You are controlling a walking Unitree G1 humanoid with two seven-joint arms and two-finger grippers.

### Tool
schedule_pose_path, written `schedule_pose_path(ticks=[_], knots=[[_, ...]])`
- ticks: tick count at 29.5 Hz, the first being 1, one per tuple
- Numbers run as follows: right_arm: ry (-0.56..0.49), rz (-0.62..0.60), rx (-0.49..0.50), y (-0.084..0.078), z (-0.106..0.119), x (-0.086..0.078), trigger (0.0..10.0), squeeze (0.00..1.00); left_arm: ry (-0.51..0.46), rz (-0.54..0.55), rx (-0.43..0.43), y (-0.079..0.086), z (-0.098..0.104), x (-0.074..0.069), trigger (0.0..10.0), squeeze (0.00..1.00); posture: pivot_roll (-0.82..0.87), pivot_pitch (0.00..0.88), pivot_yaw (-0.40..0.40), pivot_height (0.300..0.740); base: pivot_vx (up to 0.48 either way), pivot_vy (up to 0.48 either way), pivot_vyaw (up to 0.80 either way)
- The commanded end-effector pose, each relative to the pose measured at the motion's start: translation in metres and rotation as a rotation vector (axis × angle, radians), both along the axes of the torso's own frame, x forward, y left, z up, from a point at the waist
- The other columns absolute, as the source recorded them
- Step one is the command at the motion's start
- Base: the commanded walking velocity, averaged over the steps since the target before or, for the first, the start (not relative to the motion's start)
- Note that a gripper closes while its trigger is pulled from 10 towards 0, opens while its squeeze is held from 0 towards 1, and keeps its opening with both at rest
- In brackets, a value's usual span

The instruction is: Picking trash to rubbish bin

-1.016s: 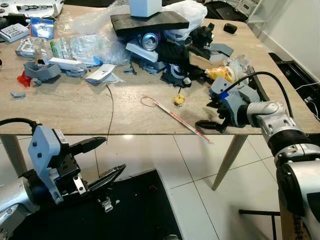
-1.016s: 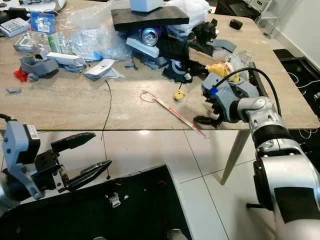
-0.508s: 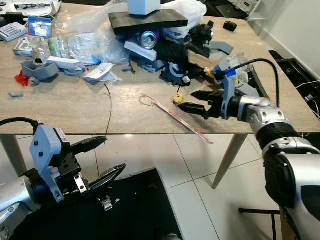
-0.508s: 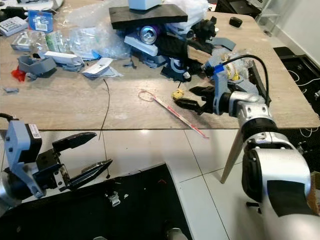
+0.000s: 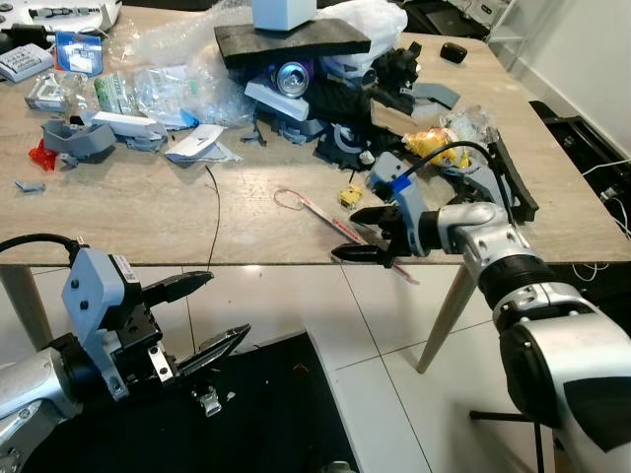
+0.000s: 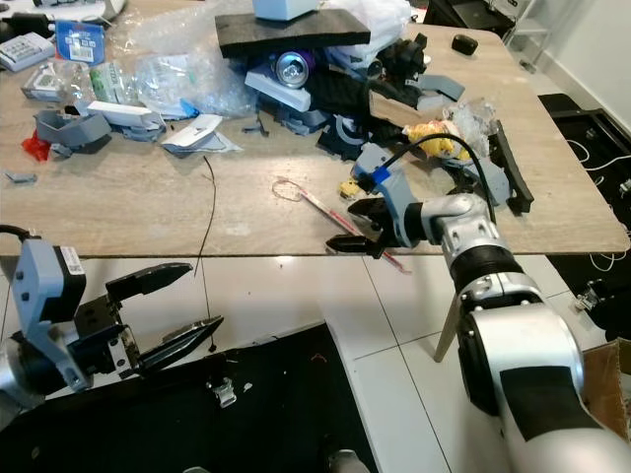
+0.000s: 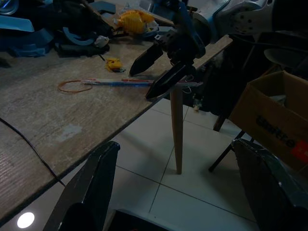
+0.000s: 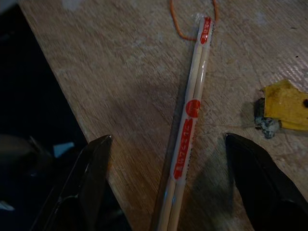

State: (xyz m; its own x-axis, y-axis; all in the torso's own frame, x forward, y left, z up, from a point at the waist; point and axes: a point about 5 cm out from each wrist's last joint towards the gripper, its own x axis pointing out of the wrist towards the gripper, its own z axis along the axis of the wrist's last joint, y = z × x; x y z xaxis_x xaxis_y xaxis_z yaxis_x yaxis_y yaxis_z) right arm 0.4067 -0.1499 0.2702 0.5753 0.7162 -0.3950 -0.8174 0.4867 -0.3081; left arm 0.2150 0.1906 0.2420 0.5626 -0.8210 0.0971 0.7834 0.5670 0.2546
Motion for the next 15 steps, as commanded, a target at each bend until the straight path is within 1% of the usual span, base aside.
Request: schedule_pose_path(ticks=[1, 3, 4, 7, 11, 15], knots=[[0.089, -0.047, -0.064, -0.008, -0.027, -0.002, 10.0, 0.0, 0.01, -0.03, 0.009, -0.004, -0.003, -0.004, 10.0, 0.0, 0.1, 0.334, -0.065, 0.74, 0.0, 0.0, 0.0], [0.093, -0.076, -0.075, -0.009, -0.028, -0.001, 10.0, 0.0, 0.009, -0.032, 0.008, -0.004, -0.003, -0.004, 10.0, 0.0, 0.1, 0.334, -0.065, 0.74, 0.0, 0.0, 0.0], [0.101, -0.103, -0.083, -0.012, -0.029, -0.001, 0.0, 0.0, 0.008, -0.034, 0.008, -0.004, -0.003, -0.004, 10.0, 0.0, 0.1, 0.334, -0.065, 0.74, 0.0, 0.0, 0.0], [0.109, -0.119, -0.106, -0.015, -0.03, -0.001, 0.0, 0.0, 0.007, -0.036, 0.008, -0.004, -0.003, -0.003, 10.0, 0.0, 0.09, 0.328, -0.065, 0.74, 0.0, 0.0, 0.0], [0.145, -0.145, -0.074, -0.018, -0.031, -0.001, 0.0, 0.0, 0.005, -0.039, 0.005, -0.005, -0.003, -0.003, 10.0, 0.0, 0.09, 0.324, -0.068, 0.74, 0.0, 0.0, 0.0], [0.15, -0.159, -0.064, -0.02, -0.032, -0.001, 0.0, 0.0, 0.005, -0.039, 0.003, -0.006, -0.004, -0.003, 10.0, 0.0, 0.09, 0.324, -0.069, 0.74, 0.0, 0.0, 0.0]])
